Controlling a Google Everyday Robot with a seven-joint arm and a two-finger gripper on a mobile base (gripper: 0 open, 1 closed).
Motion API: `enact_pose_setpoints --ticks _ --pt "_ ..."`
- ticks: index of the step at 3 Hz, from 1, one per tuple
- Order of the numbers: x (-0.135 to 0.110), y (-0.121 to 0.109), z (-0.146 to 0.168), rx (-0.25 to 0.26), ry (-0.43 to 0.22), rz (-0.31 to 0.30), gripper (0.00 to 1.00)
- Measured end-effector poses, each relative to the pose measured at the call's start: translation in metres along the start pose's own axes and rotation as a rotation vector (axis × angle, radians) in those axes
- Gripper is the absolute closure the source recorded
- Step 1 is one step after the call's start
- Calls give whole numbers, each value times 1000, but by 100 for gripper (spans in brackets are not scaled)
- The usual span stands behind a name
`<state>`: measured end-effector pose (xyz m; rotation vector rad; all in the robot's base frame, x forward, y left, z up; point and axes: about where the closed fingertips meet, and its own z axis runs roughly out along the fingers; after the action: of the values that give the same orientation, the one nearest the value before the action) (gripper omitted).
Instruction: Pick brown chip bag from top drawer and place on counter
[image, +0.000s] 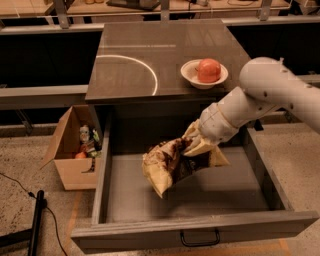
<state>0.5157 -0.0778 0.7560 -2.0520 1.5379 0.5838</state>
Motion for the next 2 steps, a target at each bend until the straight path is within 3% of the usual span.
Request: enact_pose_setpoints --ticks 2 --pt "-46 -31 -99 105 1 -122 100"
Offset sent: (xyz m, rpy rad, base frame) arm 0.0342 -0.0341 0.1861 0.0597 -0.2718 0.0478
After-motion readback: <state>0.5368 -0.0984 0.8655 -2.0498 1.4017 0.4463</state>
